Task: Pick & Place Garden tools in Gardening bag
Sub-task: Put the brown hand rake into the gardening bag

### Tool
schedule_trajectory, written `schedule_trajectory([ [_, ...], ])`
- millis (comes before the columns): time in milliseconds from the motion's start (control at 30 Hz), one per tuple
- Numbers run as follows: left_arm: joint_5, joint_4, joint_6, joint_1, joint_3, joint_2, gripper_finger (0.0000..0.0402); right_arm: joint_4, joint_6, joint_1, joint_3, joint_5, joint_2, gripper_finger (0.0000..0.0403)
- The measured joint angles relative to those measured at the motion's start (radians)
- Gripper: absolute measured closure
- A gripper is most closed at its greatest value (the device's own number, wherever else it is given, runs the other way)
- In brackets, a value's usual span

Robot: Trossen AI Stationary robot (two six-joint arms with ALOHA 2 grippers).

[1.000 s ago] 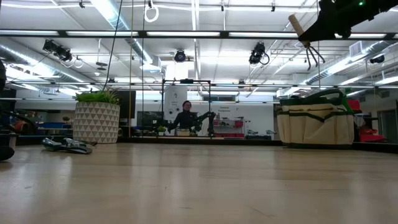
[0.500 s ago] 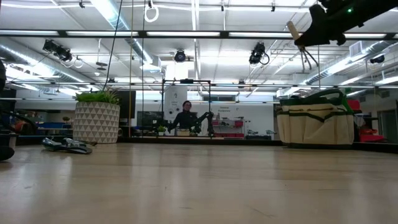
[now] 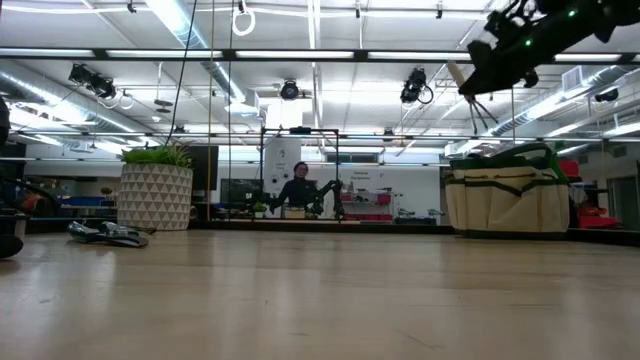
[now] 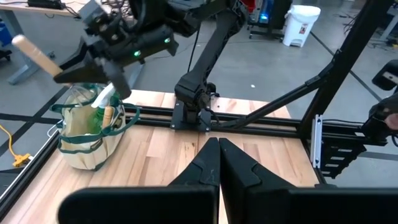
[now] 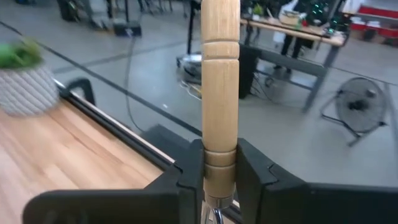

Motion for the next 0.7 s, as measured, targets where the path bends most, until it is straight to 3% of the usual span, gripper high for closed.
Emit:
schedule_trajectory([
  [433,0.000,-0.001,0.003,0.002,0.000,0.000,0.0399,0.024,0.000,-0.065,-0.006,0.061,0.098,0.0345],
  [700,0.000,-0.001,0.003,0.002,0.000,0.000,0.0399,0.250,0.026,-0.065,-0.147,0.014,0.039,0.0341],
])
